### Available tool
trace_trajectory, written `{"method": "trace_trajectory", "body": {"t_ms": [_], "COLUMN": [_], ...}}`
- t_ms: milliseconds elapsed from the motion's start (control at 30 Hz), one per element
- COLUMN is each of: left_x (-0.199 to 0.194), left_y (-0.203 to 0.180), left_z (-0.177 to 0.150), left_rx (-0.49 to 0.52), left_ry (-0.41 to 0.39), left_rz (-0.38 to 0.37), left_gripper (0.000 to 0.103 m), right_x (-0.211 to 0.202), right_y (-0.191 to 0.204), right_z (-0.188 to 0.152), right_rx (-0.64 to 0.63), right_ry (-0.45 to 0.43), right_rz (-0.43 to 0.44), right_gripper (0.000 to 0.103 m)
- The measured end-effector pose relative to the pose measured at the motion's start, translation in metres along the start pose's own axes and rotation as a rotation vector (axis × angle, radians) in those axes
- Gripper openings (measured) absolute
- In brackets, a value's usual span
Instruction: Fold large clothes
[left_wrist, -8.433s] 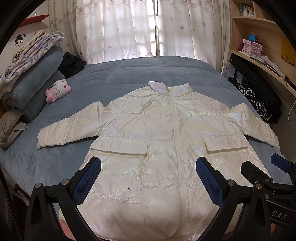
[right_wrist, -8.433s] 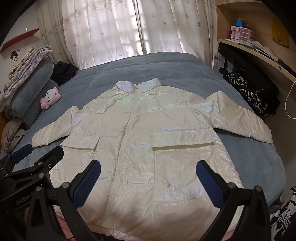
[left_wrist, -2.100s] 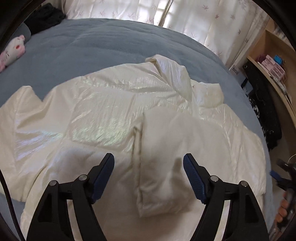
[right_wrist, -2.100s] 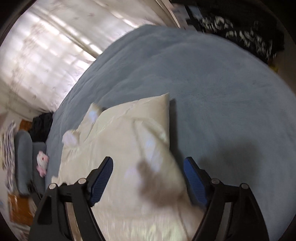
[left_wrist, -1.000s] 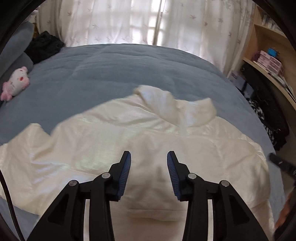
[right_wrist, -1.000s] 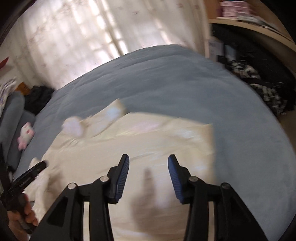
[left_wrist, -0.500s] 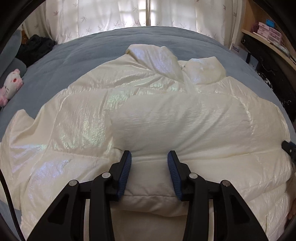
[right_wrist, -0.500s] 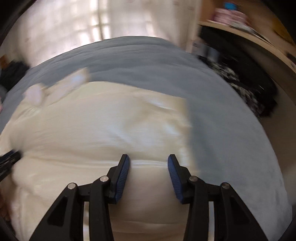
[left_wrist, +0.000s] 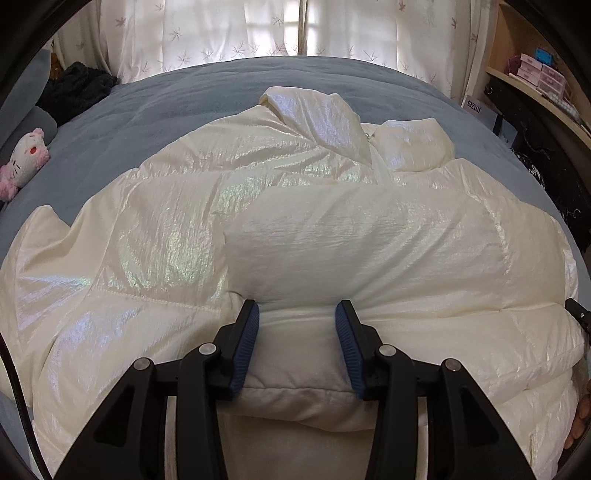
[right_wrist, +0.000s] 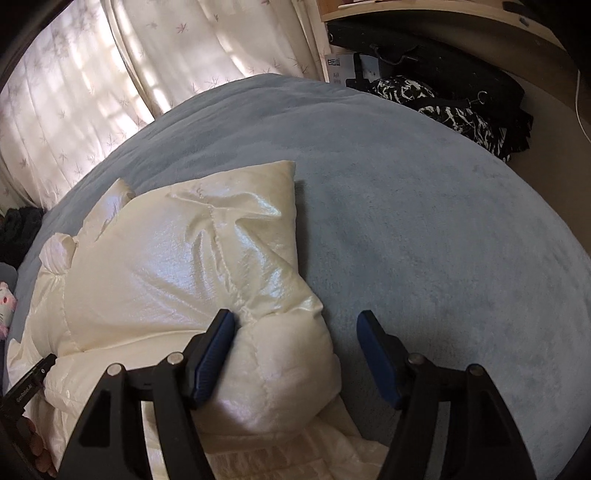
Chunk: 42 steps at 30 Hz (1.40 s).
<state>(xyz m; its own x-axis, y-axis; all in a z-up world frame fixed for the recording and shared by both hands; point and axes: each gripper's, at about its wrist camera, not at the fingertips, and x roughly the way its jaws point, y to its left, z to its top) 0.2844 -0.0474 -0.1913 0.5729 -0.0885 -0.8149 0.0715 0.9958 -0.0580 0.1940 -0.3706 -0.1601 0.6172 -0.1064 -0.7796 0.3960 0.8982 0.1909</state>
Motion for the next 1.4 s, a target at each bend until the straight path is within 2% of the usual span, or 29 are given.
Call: {"method": "trace_trajectory", "body": {"t_ms": [300,533,633,867,1133,1400], "left_x": [-0.014,-0.035,-0.048,-0.082,-0.127,-0.175], "left_y": [0.001,-0.004,-0.003,0.008,0.032,0.065], "left_z": [-0.005,-0.011,-0.018,-0.052,-0.097,-0.137], "left_rx": [-0.032,-0.011,-0.011,-0.050,-0.077,-0.056], "left_ry": [0.004,0.012,0.017,0.045,0.047,0.015], "left_rz": [0.012,0.045,0.043,0.029,0.030,0.058], "left_gripper": [0.046,0.061,0.062,0.063,0.063,0.063], "right_x": [-0.011,-0.042,-0.059,-0.095,-0.128,-0.152], "right_y": [-0.002,0.007,0.016,0.030,0.029,0.051], "right_z": [-0.003,-0.013,-0.021,-0.055,-0.102,-0.131], "right_rx": [0.020,0.018,-0.004,-0.037,-0.033,-0.095], "right_ry": [-0.030,-0.074,-0.089,-0.086,-0.040,-0.011], "right_rz": [0.003,-0.004,-0.004,0.037,0.076,0.094], "right_gripper": [0.068,0.068,0.070,0.070,0.070,0.070]}}
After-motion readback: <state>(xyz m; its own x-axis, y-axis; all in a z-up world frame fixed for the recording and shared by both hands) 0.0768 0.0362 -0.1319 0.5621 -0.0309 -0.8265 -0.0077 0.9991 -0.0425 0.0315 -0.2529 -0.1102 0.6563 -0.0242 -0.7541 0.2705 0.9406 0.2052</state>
